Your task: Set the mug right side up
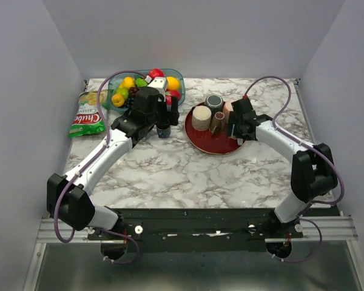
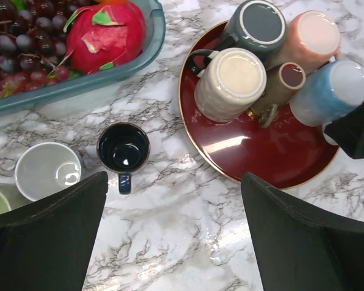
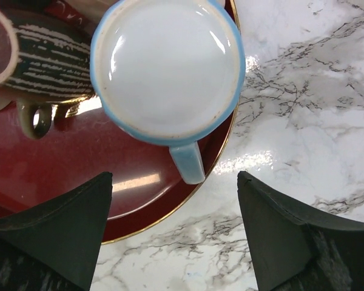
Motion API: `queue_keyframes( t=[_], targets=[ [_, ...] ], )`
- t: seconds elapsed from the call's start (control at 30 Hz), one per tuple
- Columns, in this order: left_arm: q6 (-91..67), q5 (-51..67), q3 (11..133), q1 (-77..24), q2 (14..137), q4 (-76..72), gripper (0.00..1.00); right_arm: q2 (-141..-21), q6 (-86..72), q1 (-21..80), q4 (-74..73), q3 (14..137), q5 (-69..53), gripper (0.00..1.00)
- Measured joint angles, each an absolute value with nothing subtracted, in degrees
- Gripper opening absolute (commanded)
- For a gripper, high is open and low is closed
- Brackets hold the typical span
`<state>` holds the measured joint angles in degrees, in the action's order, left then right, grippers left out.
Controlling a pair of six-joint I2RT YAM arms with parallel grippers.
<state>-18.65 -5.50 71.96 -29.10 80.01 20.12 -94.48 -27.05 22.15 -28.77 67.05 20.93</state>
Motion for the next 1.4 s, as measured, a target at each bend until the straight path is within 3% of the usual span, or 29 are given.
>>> queue_keyframes(
  t=[0.47,0.6,0.67,1.17,1.4],
  targets=[
    [-19.40,-1.39,72.31,-29.10,80.01,20.84,0.99,-98.43,-24.14,21.26,-27.88,67.48,18.68,0.46],
    [-19.38,-0.40,72.27,-29.10,80.03,20.88,0.99,-99.63,-24.03,21.23,-28.29,69.06,18.61,0.12],
    [-19.38,-0.16,72.25,-29.10,80.03,20.88,0.99,-100.01,-23.99,21.23,-28.53,69.78,18.85,0.02],
    [-19.55,1.21,70.85,-29.10,79.79,20.69,0.99,-99.68,-23.44,21.26,-29.17,70.59,19.44,0.00],
    [-19.99,4.27,70.89,-29.10,79.79,20.67,0.99,-89.84,-23.92,20.97,-30.00,69.95,18.46,0.00]
  ],
)
